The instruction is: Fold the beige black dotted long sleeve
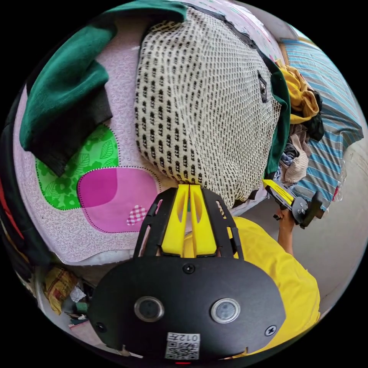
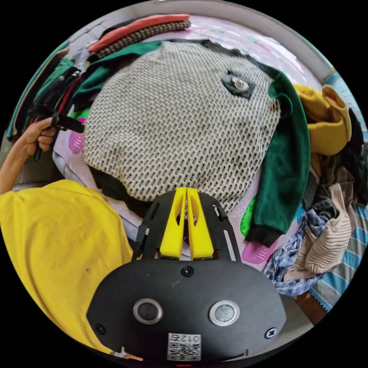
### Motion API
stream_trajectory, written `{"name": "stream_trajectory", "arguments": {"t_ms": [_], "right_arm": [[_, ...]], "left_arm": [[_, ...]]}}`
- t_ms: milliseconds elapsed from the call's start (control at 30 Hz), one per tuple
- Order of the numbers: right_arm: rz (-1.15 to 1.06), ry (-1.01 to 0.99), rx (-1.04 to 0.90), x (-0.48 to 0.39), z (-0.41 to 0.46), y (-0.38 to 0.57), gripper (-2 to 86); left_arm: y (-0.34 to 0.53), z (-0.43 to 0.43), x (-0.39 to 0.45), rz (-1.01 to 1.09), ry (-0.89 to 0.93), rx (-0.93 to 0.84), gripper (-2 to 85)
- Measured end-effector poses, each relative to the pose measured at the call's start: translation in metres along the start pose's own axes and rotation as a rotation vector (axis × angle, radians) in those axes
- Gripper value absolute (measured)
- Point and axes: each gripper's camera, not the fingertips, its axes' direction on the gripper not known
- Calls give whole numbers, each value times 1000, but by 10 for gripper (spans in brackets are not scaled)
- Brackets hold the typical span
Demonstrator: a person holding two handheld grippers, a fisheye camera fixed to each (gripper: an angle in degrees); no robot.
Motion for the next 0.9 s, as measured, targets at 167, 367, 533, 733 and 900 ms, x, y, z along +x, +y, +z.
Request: {"name": "stream_trajectory", "arguments": {"t_ms": [167,367,533,733,900], "right_arm": [[-73,-29,127,-27,-11,8,8],[-197,-263,169,-48,-3,0,60],[-148,-222,9,-39,50,-12,74],[-40,-423,-11,4,76,10,63],[24,-550,-3,29,90,36,56]], "left_arm": [[-32,6,39,107,-44,-20,7],[-75,36,76,192,-140,-96,6],[-82,40,79,216,-79,-83,7],[-32,11,20,133,47,94,13],[3,56,-28,73,253,83,42]]}}
